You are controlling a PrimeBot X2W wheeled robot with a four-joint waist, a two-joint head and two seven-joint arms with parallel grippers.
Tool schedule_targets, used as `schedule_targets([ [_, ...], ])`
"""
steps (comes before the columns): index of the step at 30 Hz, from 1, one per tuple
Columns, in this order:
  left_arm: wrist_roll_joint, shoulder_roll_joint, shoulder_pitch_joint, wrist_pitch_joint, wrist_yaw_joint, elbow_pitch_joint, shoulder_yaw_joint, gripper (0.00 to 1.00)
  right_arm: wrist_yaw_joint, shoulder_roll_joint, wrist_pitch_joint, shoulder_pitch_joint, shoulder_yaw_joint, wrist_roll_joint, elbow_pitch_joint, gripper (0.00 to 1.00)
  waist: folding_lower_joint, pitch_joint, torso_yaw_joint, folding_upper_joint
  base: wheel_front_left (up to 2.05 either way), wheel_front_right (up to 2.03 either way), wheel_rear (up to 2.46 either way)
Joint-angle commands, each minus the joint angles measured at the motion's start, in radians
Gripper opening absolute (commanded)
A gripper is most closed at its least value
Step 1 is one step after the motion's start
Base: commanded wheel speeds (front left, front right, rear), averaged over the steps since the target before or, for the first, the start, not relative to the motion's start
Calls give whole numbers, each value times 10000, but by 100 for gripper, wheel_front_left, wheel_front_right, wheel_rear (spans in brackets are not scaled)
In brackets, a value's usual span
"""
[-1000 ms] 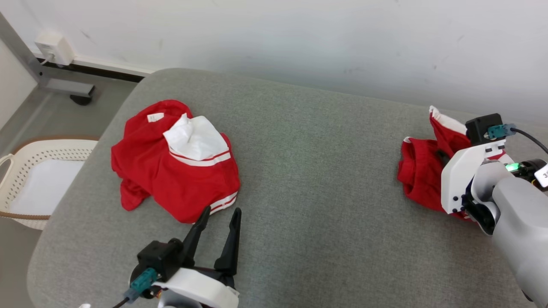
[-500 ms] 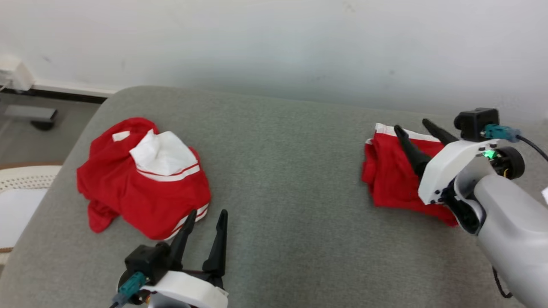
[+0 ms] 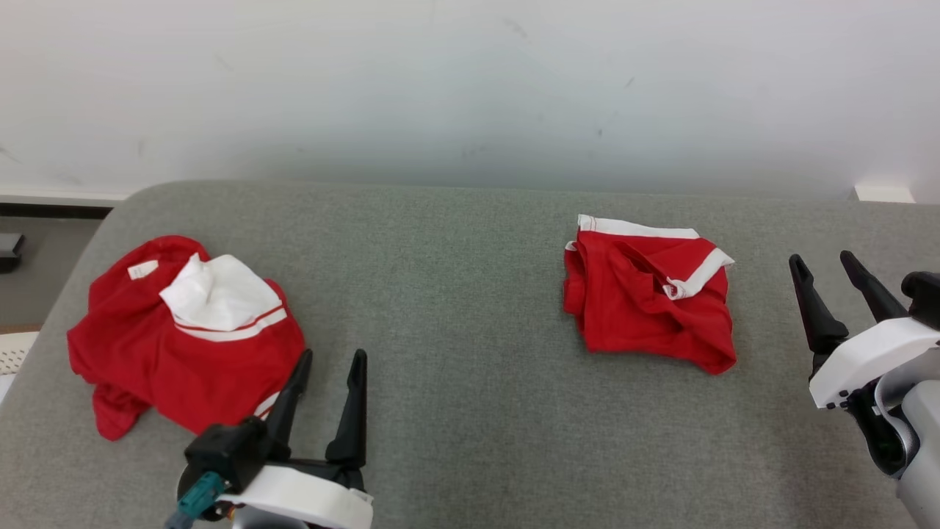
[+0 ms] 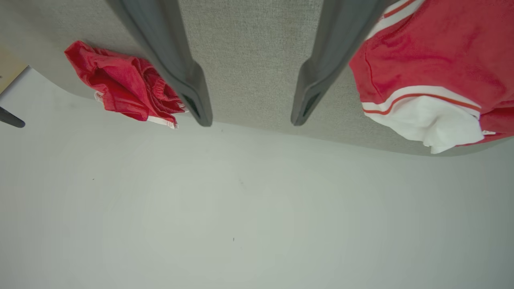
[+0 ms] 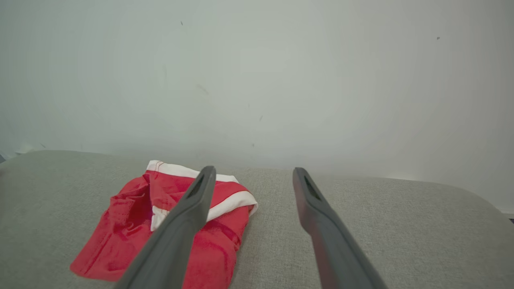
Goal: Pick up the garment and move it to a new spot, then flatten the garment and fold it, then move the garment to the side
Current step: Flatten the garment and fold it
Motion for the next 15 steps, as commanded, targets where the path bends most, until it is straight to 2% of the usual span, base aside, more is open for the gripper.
schedule_targets([
  [1,132,37,62,-3,-59,-28,22,100,-25,61,-47,212,-228,-193,-85,100,0,98,47,-1,0,0,0],
  [7,103,37,-150,-3,-101,22,-111,100,-27,355,-49,594,-855,-782,179,100,0,456,494,-1,0,0,0],
  [8,83,38,-195,-3,-100,28,-116,100,-25,404,-22,571,-823,-876,336,53,0,526,605,-1,0,0,0],
  [9,55,37,-240,-3,-105,35,-137,100,-27,433,96,516,-804,-940,560,11,0,602,734,-1,0,0,0],
  [10,27,35,-267,-1,-106,54,-144,100,-27,470,242,438,-766,-979,752,0,0,664,853,-1,0,0,0],
  [15,-93,35,-387,-3,-93,83,-162,100,-27,678,873,93,-618,-1022,1631,0,0,1014,1424,-1,0,0,0],
])
